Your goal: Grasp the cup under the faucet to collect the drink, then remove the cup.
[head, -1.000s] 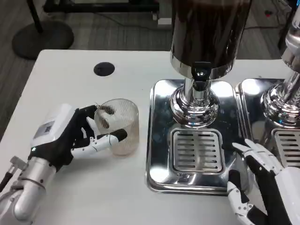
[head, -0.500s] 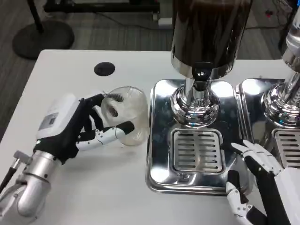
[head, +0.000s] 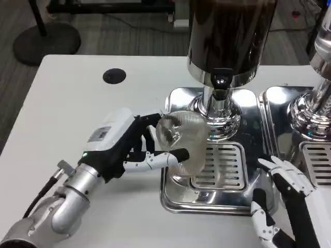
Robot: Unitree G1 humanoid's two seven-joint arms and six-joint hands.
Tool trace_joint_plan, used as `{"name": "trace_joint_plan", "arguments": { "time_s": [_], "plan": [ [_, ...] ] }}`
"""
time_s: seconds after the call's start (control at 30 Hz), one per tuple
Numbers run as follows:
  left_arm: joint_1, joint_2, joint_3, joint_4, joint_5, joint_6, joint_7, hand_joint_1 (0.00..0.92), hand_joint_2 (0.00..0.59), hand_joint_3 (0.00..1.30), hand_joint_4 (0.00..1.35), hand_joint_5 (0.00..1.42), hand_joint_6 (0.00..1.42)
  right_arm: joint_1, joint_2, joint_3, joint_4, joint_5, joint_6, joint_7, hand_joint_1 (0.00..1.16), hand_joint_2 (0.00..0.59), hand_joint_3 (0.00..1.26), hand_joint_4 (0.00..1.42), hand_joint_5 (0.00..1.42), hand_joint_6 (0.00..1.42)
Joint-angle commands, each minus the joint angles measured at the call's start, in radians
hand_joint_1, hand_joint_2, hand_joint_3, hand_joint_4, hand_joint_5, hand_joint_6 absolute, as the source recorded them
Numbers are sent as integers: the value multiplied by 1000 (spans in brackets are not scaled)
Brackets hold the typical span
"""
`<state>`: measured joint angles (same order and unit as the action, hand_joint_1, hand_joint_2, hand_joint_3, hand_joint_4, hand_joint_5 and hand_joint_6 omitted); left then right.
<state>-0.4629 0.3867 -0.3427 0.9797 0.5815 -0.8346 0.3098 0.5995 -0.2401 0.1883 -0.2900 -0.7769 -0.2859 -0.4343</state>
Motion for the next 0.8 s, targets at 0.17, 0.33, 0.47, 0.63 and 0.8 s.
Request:
{"name": "trace_joint_plan", "arguments": {
  "time_s": [0.17,0.33,0.47,0.63,0.8],
  "plan": [
    [-68,-35,-37,22,19,-20,-16,230,170,439,596,879,1089,14,24,4,-14,-11,-6,-23,428,549,317,197,181,367],
    [-94,-55,-53,33,29,-6,-25,229,170,439,596,880,1091,17,33,3,-13,-14,-8,-24,427,549,317,204,183,367],
    [-112,-66,-69,45,36,10,-24,227,167,439,595,876,1092,19,37,4,-13,-14,-7,-24,427,549,317,208,184,366],
    [-138,-78,-93,58,58,42,-42,198,157,429,561,815,977,32,40,3,-18,-14,-5,-28,427,549,318,209,185,366],
    [-152,-73,-123,53,79,78,-71,142,121,341,419,576,668,35,43,2,-20,-11,-5,-26,426,549,323,210,192,366]
  ]
}}
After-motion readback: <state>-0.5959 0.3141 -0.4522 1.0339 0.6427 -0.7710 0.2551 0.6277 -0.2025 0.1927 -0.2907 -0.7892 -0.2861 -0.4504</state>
